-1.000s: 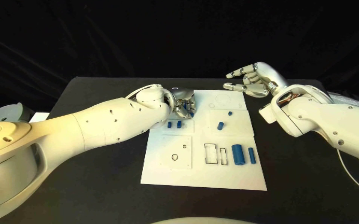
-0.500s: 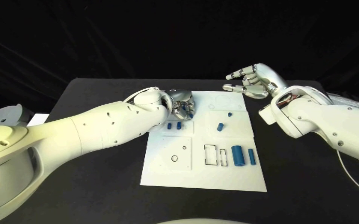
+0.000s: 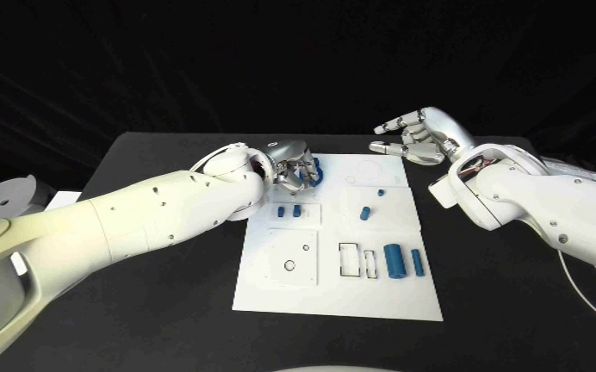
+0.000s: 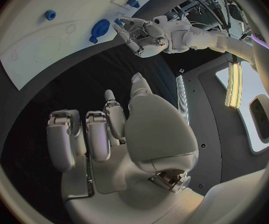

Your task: Assemble the parts on the task board

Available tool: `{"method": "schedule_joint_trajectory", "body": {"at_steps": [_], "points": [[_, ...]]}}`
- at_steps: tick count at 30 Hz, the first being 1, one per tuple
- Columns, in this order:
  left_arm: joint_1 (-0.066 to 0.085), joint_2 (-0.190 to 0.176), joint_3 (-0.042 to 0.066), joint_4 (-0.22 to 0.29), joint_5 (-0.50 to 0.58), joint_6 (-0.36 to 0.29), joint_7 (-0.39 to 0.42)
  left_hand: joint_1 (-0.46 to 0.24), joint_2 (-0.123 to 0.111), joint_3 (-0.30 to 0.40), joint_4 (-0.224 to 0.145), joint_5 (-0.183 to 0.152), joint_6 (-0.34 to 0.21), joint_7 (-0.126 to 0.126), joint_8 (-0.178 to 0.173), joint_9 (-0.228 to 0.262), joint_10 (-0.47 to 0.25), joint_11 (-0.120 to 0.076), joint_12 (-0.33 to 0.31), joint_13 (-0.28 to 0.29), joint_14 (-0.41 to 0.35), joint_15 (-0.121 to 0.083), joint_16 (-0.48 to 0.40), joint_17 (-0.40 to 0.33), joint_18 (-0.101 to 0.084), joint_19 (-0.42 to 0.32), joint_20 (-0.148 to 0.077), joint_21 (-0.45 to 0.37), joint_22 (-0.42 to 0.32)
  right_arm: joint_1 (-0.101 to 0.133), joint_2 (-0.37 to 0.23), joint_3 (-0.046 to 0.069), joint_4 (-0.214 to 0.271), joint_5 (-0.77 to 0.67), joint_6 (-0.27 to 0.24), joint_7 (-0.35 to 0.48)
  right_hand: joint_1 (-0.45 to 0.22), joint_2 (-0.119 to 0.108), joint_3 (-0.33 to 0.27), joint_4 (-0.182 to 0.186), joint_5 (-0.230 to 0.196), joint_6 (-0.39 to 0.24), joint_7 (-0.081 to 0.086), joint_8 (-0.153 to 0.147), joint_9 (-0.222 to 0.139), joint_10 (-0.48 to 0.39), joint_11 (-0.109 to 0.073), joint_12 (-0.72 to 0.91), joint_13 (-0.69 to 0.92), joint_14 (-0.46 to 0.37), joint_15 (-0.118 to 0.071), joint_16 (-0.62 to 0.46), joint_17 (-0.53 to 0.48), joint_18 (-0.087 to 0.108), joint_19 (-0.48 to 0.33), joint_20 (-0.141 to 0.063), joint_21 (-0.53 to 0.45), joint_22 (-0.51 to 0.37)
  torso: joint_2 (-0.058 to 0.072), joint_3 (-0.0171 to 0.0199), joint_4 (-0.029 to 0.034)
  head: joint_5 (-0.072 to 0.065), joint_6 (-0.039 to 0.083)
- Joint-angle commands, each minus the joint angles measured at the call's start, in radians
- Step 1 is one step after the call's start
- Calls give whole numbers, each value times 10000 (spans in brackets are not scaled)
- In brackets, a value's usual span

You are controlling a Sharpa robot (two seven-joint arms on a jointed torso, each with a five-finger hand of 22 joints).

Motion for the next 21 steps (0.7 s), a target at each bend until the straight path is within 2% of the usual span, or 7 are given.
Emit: {"method": "schedule_joint_trajectory", "body": {"at_steps": [1,6,10,16,21], "points": [[21,-233,65,280,566,-236,25,-106,-39,58,-22,-42,-4,42,-74,4,6,83,-60,2,560,42,43,-2,-118,220,51,25,12,-5,2,2,-8,-34,119,73,-20,71,-74,-8,-49,24,-39,28,15,25,-36,26,121,858,34,-16,1679,80,532,43,-39,1776,-3,-2,-2,30,18],[48,-656,117,552,822,47,39,-133,-54,63,-32,-45,0,46,-90,0,13,88,-82,5,561,46,52,10,-124,225,55,53,43,-5,-20,2,-7,-34,111,54,-30,88,-85,0,-65,35,-41,33,18,27,-37,27,119,858,33,-20,1674,82,528,42,-44,1768,17,5,3,19,12],[52,-843,118,592,899,281,-1,-145,-60,66,-35,-47,-1,49,-98,-2,15,90,-92,6,561,48,53,9,-125,227,57,62,52,-5,-30,1,-5,-34,101,41,-30,88,-85,0,-65,35,-41,33,18,27,-37,27,119,858,33,-20,1674,82,528,42,-44,1768,26,-10,13,14,-22],[44,-1002,110,547,907,548,-41,-162,-65,72,-45,-49,18,45,-102,-1,38,87,-102,12,560,50,54,4,-123,224,61,50,43,-5,-29,1,0,-34,121,49,-30,88,-85,0,-65,35,-41,33,18,27,-37,27,119,858,33,-20,1674,82,528,42,-44,1768,17,-10,-15,49,-94],[39,-1007,88,415,802,715,-111,-172,-68,73,-50,-51,27,43,-105,-1,49,86,-108,15,559,50,54,3,-121,223,62,47,41,-5,-22,1,4,-34,126,53,-30,88,-85,0,-65,35,-41,33,18,27,-37,27,119,858,33,-20,1674,82,528,42,-44,1768,19,-3,-22,60,-87]]}}
